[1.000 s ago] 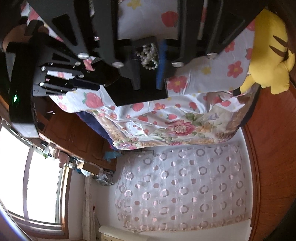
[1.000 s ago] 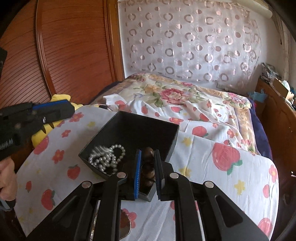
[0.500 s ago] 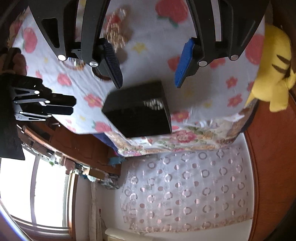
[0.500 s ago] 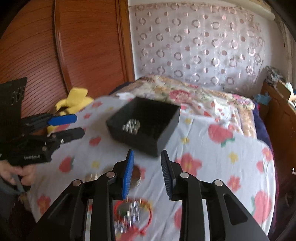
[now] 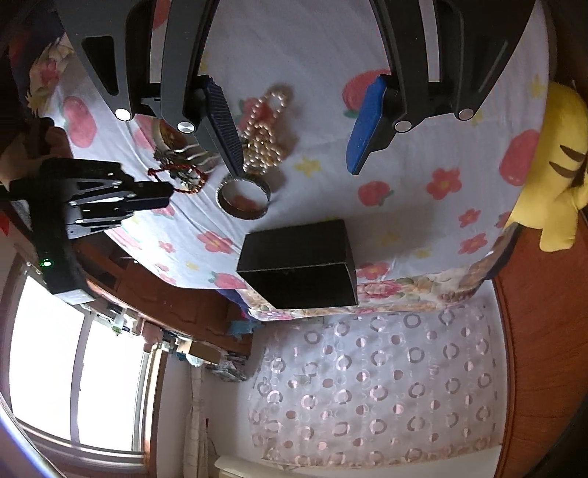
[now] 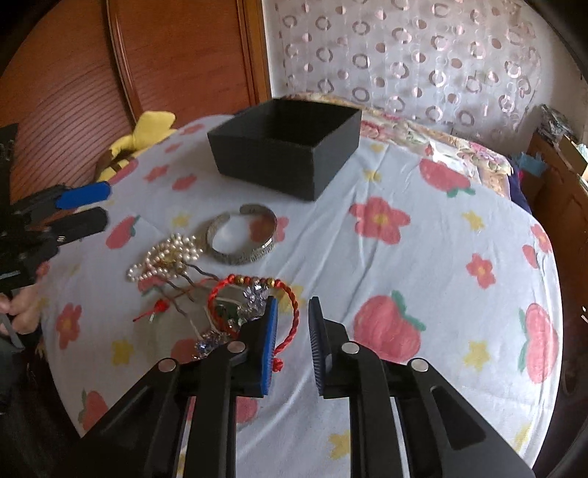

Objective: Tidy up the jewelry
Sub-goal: 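Close the right tool on the red string bracelet and lift it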

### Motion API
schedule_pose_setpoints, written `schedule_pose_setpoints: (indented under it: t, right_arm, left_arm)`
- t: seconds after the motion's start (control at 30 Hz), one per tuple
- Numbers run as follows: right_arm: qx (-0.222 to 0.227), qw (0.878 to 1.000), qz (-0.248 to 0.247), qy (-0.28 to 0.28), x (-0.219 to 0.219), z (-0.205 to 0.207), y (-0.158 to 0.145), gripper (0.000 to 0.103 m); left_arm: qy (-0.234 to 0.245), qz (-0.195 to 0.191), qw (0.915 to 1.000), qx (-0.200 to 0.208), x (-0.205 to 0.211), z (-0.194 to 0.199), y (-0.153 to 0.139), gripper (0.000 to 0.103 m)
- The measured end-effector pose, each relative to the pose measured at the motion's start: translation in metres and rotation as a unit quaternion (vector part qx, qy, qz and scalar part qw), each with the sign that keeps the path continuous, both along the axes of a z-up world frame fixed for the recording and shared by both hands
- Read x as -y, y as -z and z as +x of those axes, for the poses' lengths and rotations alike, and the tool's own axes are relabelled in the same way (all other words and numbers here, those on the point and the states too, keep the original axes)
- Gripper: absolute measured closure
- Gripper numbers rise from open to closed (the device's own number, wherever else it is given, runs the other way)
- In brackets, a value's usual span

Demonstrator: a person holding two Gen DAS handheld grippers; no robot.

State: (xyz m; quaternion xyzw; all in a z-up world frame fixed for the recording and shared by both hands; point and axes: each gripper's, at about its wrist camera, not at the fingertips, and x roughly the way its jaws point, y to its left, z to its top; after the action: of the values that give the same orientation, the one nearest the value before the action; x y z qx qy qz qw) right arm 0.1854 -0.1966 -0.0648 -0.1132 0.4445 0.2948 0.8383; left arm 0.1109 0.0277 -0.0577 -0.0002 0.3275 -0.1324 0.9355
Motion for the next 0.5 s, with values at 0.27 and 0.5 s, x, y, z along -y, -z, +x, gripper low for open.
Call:
schedule_pose_setpoints:
  t: [0.27,0.5]
  right_arm:
    - [-0.006,1.000,-0.015,0.003,-0.003,0.006,0.008,0.099]
    - [0.042,0.999,0.014,0.006,0.001,-0.003,-0.017,0.100]
  left_arm:
    - [-0.002,0.008,0.9998,-0.019,0.004,-0.002,0.010,0.047]
    - [-0.003,0.011,0.9993,-0.036,0.003,-0.003,0.018,0.047]
